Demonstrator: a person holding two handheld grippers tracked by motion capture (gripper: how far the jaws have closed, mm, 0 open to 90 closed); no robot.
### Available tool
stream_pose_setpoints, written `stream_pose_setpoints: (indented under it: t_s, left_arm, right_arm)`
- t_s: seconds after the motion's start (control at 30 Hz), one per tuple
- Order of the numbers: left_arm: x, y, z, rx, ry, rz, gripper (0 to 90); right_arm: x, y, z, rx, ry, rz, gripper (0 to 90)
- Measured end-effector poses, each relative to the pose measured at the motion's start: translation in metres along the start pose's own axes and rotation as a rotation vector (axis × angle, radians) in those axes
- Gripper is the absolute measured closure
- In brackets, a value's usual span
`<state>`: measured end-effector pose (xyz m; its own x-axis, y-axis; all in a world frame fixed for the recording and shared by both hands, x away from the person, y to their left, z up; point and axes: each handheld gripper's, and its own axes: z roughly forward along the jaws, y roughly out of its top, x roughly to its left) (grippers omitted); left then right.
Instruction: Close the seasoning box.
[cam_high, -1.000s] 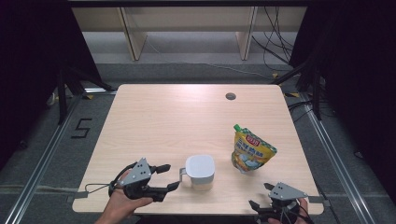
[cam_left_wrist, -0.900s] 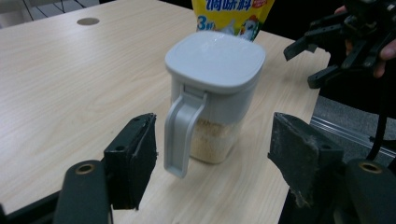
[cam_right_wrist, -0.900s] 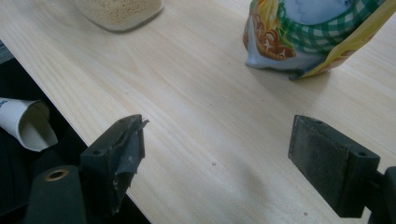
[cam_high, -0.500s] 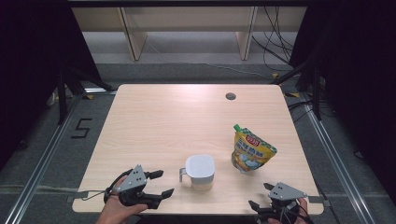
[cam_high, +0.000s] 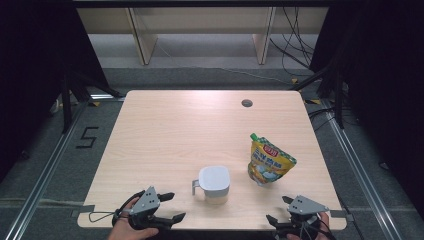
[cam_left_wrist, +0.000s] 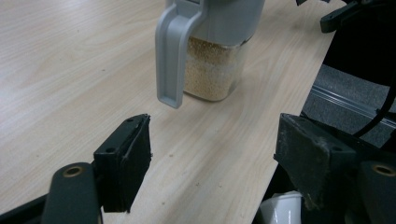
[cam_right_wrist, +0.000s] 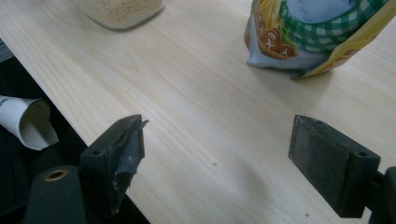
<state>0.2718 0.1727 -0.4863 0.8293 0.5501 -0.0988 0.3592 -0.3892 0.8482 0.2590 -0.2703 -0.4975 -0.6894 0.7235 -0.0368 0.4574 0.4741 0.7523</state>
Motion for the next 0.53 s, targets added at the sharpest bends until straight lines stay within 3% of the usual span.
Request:
stream_pose_setpoints:
  t_s: [0.03, 0.13, 0.2, 0.23, 0.3, 0.33, 0.37, 0.4, 0.47, 0.53]
  left_arm:
    - [-0.0026, -0.0018, 0.0019, -0.010, 0.000, -0.024, 26.3]
    - [-0.0041, -0.0052, 0.0035, 0.042, 0.012, 0.025, 26.0]
    - [-0.0067, -0.0072, 0.0060, 0.041, 0.018, 0.028, 25.6]
    - [-0.0063, -0.0069, 0.0054, 0.063, 0.030, 0.040, 25.6]
    - [-0.0066, -0.0070, 0.0068, 0.045, 0.039, 0.036, 25.3]
    - [-0.0069, -0.0074, 0.0071, 0.046, 0.045, 0.014, 24.7]
    - [-0.0042, -0.0074, 0.0063, 0.067, 0.046, 0.030, 24.5]
    - [-0.0049, -0.0090, 0.0080, 0.039, 0.048, 0.008, 24.4]
    - [-0.0036, -0.0100, 0.0086, 0.052, 0.050, -0.003, 23.9]
    - [-0.0008, -0.0110, 0.0095, 0.049, 0.056, 0.010, 23.8]
  right_arm:
    - [-0.0001, 0.0000, 0.0000, 0.001, 0.001, 0.000, 19.3]
    - [0.0000, -0.0001, -0.0002, -0.002, -0.016, -0.001, 19.3]
    - [0.0000, -0.0002, -0.0002, -0.001, -0.017, -0.004, 19.1]
    - [-0.0003, -0.0001, -0.0001, -0.003, -0.016, -0.010, 19.0]
    - [-0.0003, -0.0001, -0.0001, -0.002, -0.017, -0.009, 18.8]
    - [-0.0002, -0.0002, -0.0002, -0.002, -0.017, -0.006, 18.8]
    - [-0.0003, -0.0001, -0.0002, -0.001, -0.015, -0.006, 18.8]
    - [-0.0003, -0.0001, -0.0001, 0.002, -0.006, -0.003, 18.8]
    - [0.0000, -0.0002, -0.0003, 0.001, -0.001, 0.006, 18.8]
    - [-0.0009, -0.0003, -0.0005, -0.003, -0.017, -0.007, 18.8]
